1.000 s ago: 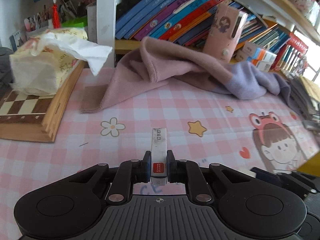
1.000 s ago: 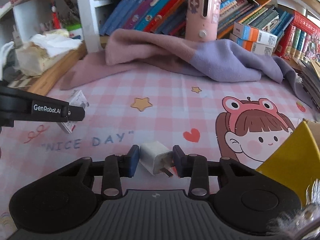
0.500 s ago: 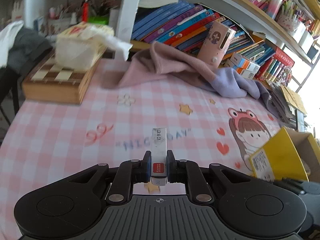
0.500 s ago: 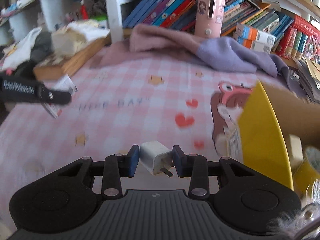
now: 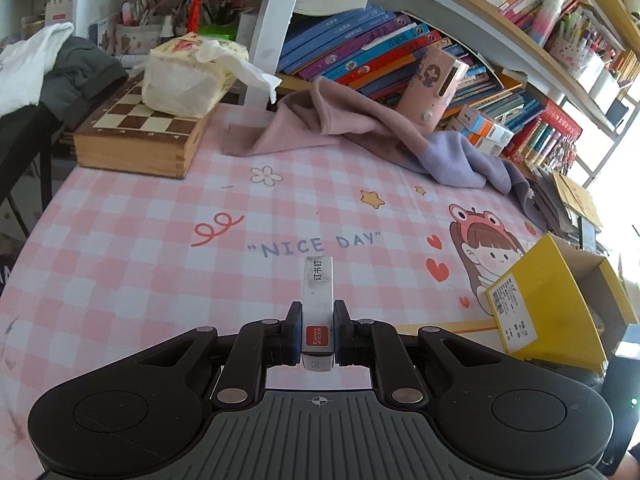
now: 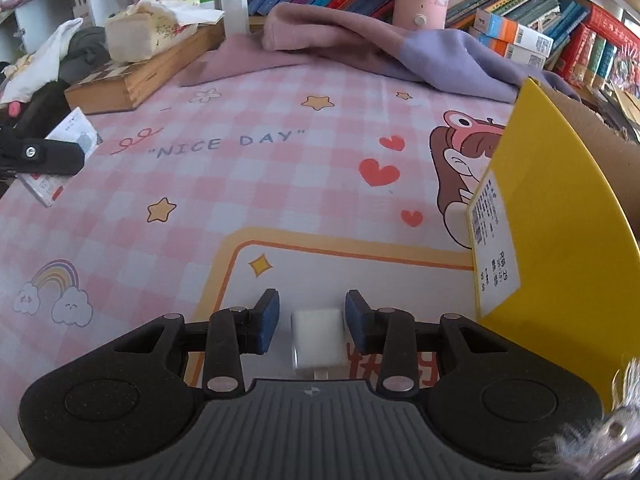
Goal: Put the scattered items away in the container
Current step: 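Lift and carry the charger and medicine box toward the yellow box with both tools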
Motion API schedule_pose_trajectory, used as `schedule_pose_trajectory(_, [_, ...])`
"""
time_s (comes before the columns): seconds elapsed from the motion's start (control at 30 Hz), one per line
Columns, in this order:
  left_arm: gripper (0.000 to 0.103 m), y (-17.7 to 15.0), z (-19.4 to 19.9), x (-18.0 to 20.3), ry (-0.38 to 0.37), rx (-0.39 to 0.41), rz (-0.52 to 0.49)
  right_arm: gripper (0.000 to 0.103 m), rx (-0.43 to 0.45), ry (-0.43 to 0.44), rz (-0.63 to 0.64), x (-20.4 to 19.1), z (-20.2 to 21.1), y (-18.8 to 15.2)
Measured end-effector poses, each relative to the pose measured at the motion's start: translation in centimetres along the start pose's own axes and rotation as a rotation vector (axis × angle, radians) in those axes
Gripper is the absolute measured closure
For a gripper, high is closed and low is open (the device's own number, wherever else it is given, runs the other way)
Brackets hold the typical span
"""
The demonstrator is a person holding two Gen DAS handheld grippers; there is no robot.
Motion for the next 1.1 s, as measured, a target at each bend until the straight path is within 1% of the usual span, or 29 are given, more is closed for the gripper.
schedule_pose_trajectory(0.07, [0.090, -0.3, 0.2, -0.2, -0.003, 0.000, 0.007, 0.068, -0.004, -0.008, 0.008, -0.1, 0.1, -0.1])
schedule_pose_trajectory(0.17, [0.090, -0.6, 0.6, -0.2, -0.011, 0.001, 0.009, 0.059, -0.018, -0.018, 0.015, -0.1, 0.5, -0.5])
schedule_pose_trajectory(0.33, [0.090, -1.0, 1.2, 0.2, -0.023, 0.008, 0.000, 0.058, -0.033, -0.036, 0.020, 0.2, 1.4, -1.5])
schedule_pose_trajectory(0.4, [0.090, -1.2, 1.4, 0.3, -0.025, 0.007, -0.004, 0.061, -0.034, -0.026, -0.002, 0.3, 1.4, -1.8])
schedule_pose_trajectory(0.43, [0.090, -1.3, 1.6, 0.4, -0.025, 0.007, -0.006, 0.067, -0.035, -0.008, -0.008, 0.2, 1.4, -1.8])
schedule_pose_trajectory(0.47, [0.090, -1.4, 1.7, 0.4, -0.025, 0.008, -0.007, 0.079, -0.033, 0.001, -0.003, 0.1, 1.5, -1.8])
schedule_pose_trajectory(0.53, [0.090, -1.5, 2.1, 0.4, -0.026, 0.010, -0.007, 0.079, -0.033, 0.004, 0.015, -0.2, 1.6, -1.8])
schedule_pose_trajectory(0.6, [0.090, -1.6, 2.5, 0.5, -0.028, 0.015, -0.005, 0.080, -0.041, 0.032, -0.001, -0.3, 1.8, -1.7])
schedule_pose_trajectory(0.67, [0.090, -1.8, 3.1, 0.5, -0.030, 0.022, 0.000, 0.080, -0.020, 0.049, 0.002, -0.6, 2.6, -1.5])
schedule_pose_trajectory(0.8, [0.090, -2.2, 4.4, 0.7, -0.039, 0.035, 0.008, 0.080, 0.030, 0.074, 0.006, -0.9, 4.9, -0.8])
schedule_pose_trajectory(0.9, [0.090, -2.8, 5.8, 1.1, -0.063, 0.048, 0.012, 0.080, 0.065, 0.086, -0.009, -0.7, 7.2, -0.5])
schedule_pose_trajectory(1.1, [0.090, -4.9, 8.8, 2.2, -0.128, 0.060, 0.040, 0.080, 0.113, 0.100, -0.011, -0.7, 12.1, -1.6])
Point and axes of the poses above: each gripper's, at about its wrist camera, not at the fingertips, and z roughly against the way its jaws point, x to its right, y to its top, the point moved 6 cm from there along -z, roughly the way its jaws point, and after that the axes turned 3 degrees about -y, right-handed, at the moved point
